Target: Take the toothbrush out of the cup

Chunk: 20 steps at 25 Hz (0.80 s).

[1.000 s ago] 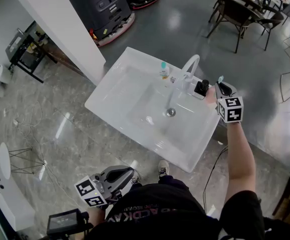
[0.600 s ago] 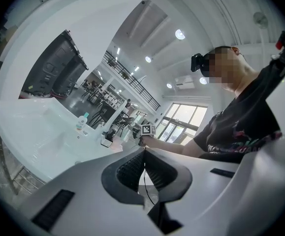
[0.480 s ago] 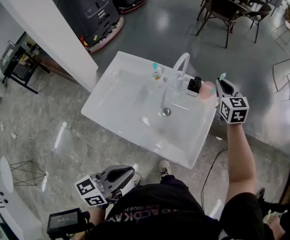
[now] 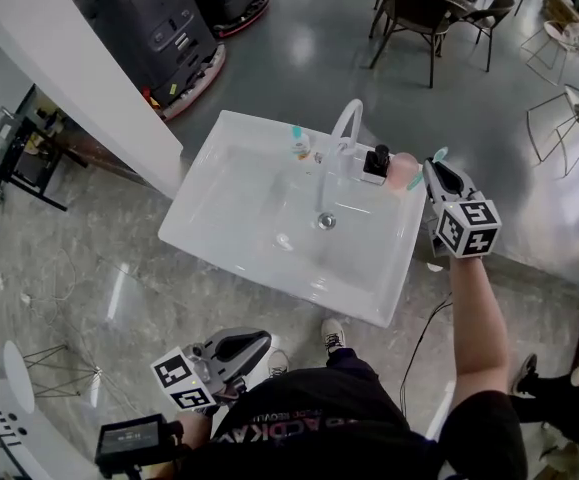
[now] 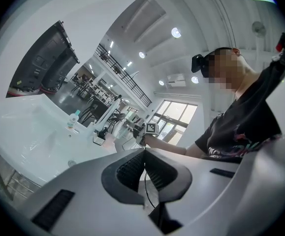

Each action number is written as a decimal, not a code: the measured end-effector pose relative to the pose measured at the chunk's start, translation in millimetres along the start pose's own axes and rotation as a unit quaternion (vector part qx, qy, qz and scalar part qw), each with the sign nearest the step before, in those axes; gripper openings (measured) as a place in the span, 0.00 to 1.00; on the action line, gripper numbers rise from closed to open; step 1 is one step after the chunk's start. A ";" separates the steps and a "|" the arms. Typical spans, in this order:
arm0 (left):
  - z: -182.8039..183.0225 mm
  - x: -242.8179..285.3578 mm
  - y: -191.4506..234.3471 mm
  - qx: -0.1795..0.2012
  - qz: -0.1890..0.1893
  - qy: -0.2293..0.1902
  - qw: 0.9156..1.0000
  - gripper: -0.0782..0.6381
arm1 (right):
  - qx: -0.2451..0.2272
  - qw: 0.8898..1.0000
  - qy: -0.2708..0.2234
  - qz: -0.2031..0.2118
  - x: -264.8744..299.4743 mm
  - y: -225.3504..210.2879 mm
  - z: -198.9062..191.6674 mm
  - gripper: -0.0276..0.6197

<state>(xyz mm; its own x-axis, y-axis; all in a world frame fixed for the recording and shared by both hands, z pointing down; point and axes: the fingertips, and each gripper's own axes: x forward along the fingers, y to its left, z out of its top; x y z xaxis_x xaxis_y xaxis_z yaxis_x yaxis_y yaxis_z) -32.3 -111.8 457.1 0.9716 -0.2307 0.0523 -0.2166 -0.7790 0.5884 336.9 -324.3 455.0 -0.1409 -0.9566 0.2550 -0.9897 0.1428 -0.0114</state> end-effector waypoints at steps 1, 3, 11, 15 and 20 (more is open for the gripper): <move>0.5 -2.1 0.0 0.000 -0.004 0.000 1.000 0.12 | 0.003 1.000 -0.001 0.001 -5.1 5.1 0.3 0.08; 1.7 -6.4 0.0 0.000 -0.012 0.001 1.000 0.12 | 0.007 1.000 -0.004 0.002 -15.7 16.2 0.6 0.08; 6.5 -24.8 -9.5 0.012 -0.055 0.017 0.998 0.12 | 0.016 1.000 -0.005 0.012 -63.5 77.9 1.2 0.08; 5.3 -32.6 -14.1 0.017 -0.074 0.022 0.997 0.12 | 0.021 1.000 -0.005 0.016 -87.5 106.4 -4.6 0.08; 2.1 -43.9 -21.5 0.020 -0.097 0.029 0.995 0.12 | 0.032 0.999 -0.006 0.020 -118.3 142.3 -9.2 0.08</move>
<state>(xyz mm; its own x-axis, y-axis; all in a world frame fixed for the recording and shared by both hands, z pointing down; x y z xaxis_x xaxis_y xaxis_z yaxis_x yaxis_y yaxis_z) -70.5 -86.2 440.4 0.9991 -0.0407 -0.0128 -0.0266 -0.8285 0.5594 213.0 -188.5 432.0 -0.1796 -0.9537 0.2411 -0.9830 0.1642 -0.0826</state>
